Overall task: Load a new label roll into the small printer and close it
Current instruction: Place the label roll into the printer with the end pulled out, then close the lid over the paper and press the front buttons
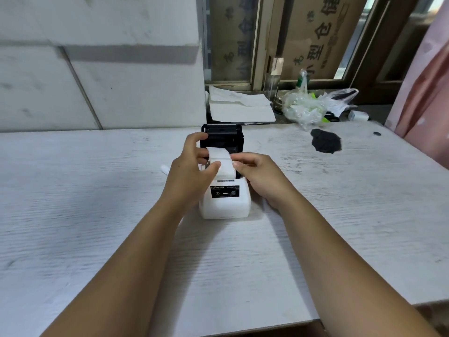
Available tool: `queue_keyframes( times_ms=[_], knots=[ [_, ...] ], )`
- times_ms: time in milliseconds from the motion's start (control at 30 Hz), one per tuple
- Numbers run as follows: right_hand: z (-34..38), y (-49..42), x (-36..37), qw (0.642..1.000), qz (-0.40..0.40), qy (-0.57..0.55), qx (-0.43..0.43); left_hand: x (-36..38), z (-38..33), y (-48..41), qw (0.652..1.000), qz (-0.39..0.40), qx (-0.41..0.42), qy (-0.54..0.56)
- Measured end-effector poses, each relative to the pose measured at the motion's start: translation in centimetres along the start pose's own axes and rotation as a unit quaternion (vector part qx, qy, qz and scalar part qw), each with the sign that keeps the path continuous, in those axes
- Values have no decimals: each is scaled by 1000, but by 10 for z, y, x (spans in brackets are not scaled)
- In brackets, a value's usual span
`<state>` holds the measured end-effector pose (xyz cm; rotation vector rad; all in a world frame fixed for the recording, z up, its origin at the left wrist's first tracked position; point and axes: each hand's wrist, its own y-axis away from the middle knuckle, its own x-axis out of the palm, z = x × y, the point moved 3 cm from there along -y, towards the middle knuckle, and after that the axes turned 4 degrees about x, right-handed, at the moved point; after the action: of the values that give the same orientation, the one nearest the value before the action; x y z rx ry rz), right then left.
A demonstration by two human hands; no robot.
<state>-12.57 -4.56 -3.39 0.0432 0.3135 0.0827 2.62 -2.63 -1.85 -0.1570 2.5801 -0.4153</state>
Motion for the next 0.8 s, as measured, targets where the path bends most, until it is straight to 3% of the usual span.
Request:
queue_keyframes(
  times_ms=[233, 433, 567, 700, 733, 800],
  knots=[
    [5, 1, 0, 998, -37, -46, -15, 5, 0, -1, 987, -27, -17, 157],
    [9, 0, -2, 985, -73, -137, -72, 6, 0, 0, 984, -25, -32, 172],
    [9, -2, 6, 980, -16, -178, -89, 2, -8, 2, 991, -32, 5, 130],
    [11, -1, 6, 983, -26, -152, -101, -1, -14, 6, 994, -63, 63, 55],
    [13, 1, 5, 983, -29, -145, -109, -4, -16, 6, 989, -92, 117, -12],
    [14, 2, 3, 984, -33, -128, -121, -5, -19, 7, 941, -152, 230, -196]
  ],
)
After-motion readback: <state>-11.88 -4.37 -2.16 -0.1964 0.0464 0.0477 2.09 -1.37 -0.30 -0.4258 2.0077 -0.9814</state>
